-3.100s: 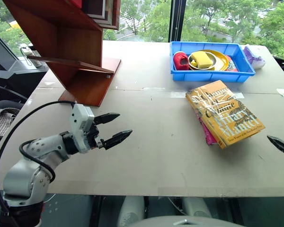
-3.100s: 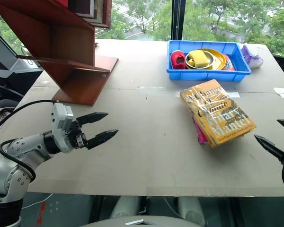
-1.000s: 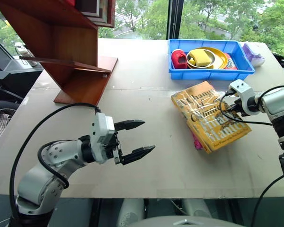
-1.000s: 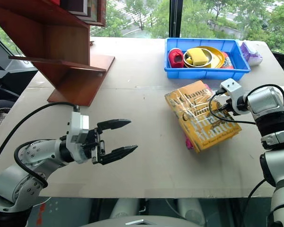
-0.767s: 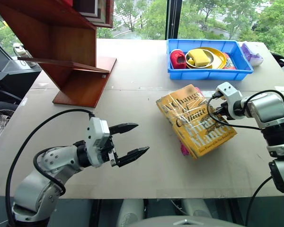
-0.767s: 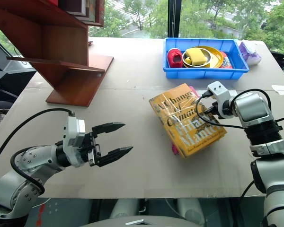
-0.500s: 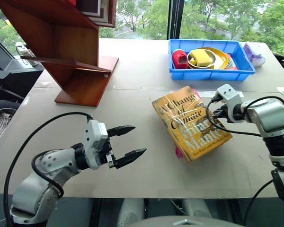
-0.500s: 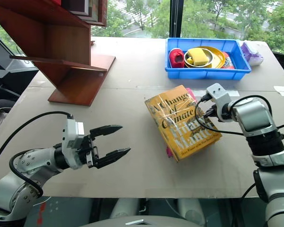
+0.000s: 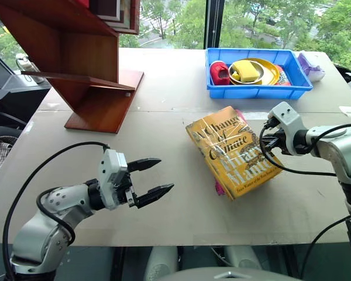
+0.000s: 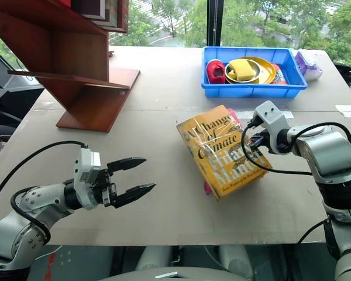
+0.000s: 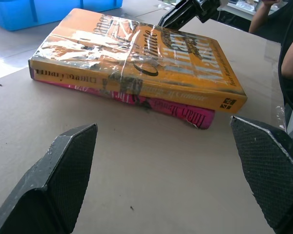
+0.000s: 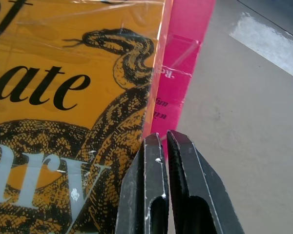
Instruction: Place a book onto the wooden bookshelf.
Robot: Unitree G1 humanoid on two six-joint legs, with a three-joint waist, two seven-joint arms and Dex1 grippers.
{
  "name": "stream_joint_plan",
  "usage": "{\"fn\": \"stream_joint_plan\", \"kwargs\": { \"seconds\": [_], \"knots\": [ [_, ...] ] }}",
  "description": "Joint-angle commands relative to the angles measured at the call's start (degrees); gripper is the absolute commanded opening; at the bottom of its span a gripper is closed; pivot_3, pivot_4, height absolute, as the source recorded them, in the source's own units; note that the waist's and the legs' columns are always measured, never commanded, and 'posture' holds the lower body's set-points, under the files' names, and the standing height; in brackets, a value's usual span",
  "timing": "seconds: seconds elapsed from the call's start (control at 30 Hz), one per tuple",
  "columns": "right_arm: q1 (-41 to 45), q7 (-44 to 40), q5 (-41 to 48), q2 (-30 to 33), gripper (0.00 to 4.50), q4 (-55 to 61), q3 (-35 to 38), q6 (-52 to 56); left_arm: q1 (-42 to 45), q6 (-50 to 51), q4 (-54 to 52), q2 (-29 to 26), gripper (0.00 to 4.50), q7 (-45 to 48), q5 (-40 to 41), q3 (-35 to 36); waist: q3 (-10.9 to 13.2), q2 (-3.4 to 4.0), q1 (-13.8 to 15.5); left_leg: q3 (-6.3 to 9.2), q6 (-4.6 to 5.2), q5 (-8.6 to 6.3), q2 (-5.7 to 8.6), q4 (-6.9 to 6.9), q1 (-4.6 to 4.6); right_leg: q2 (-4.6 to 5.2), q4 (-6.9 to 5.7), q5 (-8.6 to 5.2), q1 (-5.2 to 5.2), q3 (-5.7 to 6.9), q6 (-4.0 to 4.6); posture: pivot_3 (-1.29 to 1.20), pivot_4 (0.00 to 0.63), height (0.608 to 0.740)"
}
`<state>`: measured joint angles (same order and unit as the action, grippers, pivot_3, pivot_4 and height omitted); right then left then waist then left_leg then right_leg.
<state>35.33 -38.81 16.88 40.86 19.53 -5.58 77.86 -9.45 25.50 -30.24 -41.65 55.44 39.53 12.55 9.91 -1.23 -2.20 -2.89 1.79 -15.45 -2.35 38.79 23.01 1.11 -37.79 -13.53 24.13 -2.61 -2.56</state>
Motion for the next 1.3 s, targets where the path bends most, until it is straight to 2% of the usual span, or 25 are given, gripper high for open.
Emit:
{"fn": "stream_joint_plan", "kwargs": {
  "seconds": [0.03, 0.17, 0.27, 0.3, 0.37, 0.4, 0.47, 0.67, 0.7, 0.8, 0.93, 1.07, 1.3],
  "knots": [
    [0.6, 1.3, 1.5, -0.4, 0.03, 3.3, 1.1, 1.5, 0.1, -0.1, -0.8, -0.8, 4.5, 0.4, 0.6, 1.0, 0.0, 0.0, 0.0, 0.01, 0.0, 0.0, 0.0, 0.0, 0.0, 0.0, 0.0, 0.0, 0.0, 0.01, 0.0, 0.0, 0.15, 0.74],
    [-0.9, 2.5, 1.9, 0.2, 0.03, 4.3, 1.6, 0.3, 1.3, 1.0, -0.7, -0.6, 4.5, -1.4, 0.0, 0.2, 0.0, 0.0, 0.1, 0.01, 0.0, 0.0, 0.0, 0.0, 0.0, 0.01, 0.0, -0.01, 0.0, 0.01, 0.01, 0.0, 0.15, 0.74],
    [-5.9, -0.2, 5.1, -1.7, 0.03, 5.5, 11.5, -10.0, 3.5, 7.6, -0.8, 0.5, 4.5, -6.5, 4.4, 0.2, 0.0, -0.02, 0.4, 0.05, 0.0, 0.0, 0.01, 0.0, 0.02, 0.01, 0.01, 0.0, -0.01, 0.05, 0.01, 0.0, 0.15, 0.74],
    [-8.2, -2.1, 5.5, -1.1, 0.03, 6.4, 14.1, -15.9, 4.7, 10.9, -0.4, 0.9, 4.5, -8.5, 7.0, 0.3, 0.0, -0.02, 0.6, 0.05, 0.0, 0.0, 0.02, 0.0, 0.03, 0.0, 0.01, 0.0, -0.01, 0.04, -0.01, 0.0, 0.15, 0.74],
    [-13.2, -9.0, 10.2, 1.5, 0.03, 9.0, 22.4, -20.9, 7.9, 20.7, 1.1, 0.3, 4.5, -12.0, 15.3, 0.2, 0.0, -0.03, 1.2, 0.08, 0.0, 0.0, 0.03, 0.0, 0.08, 0.0, 0.04, 0.0, 0.0, 0.07, -0.03, 0.0, 0.15, 0.74],
    [-16.2, -12.4, 14.0, 2.3, 0.54, 10.8, 27.6, -21.1, 10.0, 25.4, 2.7, 0.2, 4.5, -13.9, 19.7, 0.2, 0.0, -0.02, 1.4, 0.1, 0.0, 0.0, 0.03, 0.0, 0.11, -0.01, 0.06, 0.0, 0.01, 0.07, -0.05, 0.0, 0.15, 0.74],
    [-21.1, -16.1, 21.1, 2.7, 1.23, 13.0, 36.4, -20.5, 14.1, 33.5, 5.9, -0.2, 4.5, -18.1, 25.3, -0.1, 0.0, -0.08, 2.1, 0.29, 0.01, 0.0, 0.05, 0.0, 0.19, 0.01, 0.05, -0.02, -0.03, 0.25, -0.09, 0.0, 0.15, 0.74],
    [-39.2, -28.5, 25.4, 4.2, 4.19, 16.6, 49.5, -33.8, 25.6, 48.5, 22.5, 4.2, 4.5, -32.5, 41.4, 1.0, 0.0, -0.13, 1.3, 0.32, 0.0, 0.0, 0.06, 0.01, -0.1, -0.04, 0.03, -0.07, -0.31, 0.26, -0.15, 0.0, 0.15, 0.74],
    [-40.7, -29.6, 25.7, 4.1, 4.41, 16.8, 50.9, -36.3, 27.1, 49.9, 25.2, 4.9, 4.5, -34.6, 44.3, 1.1, 0.0, -0.13, 1.0, 0.24, 0.0, 0.0, 0.06, 0.01, -0.15, -0.04, 0.02, -0.07, -0.32, 0.18, -0.17, 0.0, 0.15, 0.74],
    [-45.0, -33.1, 27.6, 6.7, 4.41, 15.5, 53.7, -37.4, 31.5, 52.8, 32.4, 7.1, 4.5, -40.1, 49.5, 0.3, 0.0, -0.13, 1.0, 0.19, 0.0, 0.01, 0.09, 0.11, -0.27, -0.04, -0.11, -0.07, -0.36, 0.11, -0.19, 0.0, 0.15, 0.74],
    [-47.3, -38.2, 28.0, 10.8, 4.41, 9.0, 55.5, -40.3, 35.9, 54.3, 38.9, 10.3, 4.5, -43.8, 50.4, -0.6, 0.0, -0.18, 1.3, 0.22, 0.0, 0.01, 0.15, 0.2, -0.34, -0.09, -0.13, -0.03, -0.46, 0.14, -0.11, 0.0, 0.15, 0.74],
    [-45.5, -41.3, 27.7, 14.1, 4.41, 2.1, 53.3, -43.5, 39.0, 55.8, 43.3, 13.1, 4.5, -44.3, 47.7, -2.1, 0.0, -0.2, 1.4, 0.2, 0.0, 0.01, 0.24, 0.24, -0.29, -0.06, -0.07, -0.02, -0.48, 0.11, -0.08, 0.0, 0.15, 0.74],
    [-41.5, -42.3, 28.1, 14.2, 4.41, -1.2, 46.3, -46.8, 42.9, 54.6, 48.6, 21.2, 4.5, -43.4, 40.2, -4.7, 0.0, -0.2, 1.6, 0.26, 0.0, 0.01, 0.25, 0.24, -0.23, -0.08, -0.06, -0.02, -0.48, 0.16, -0.08, 0.0, 0.15, 0.74]
  ]
}}
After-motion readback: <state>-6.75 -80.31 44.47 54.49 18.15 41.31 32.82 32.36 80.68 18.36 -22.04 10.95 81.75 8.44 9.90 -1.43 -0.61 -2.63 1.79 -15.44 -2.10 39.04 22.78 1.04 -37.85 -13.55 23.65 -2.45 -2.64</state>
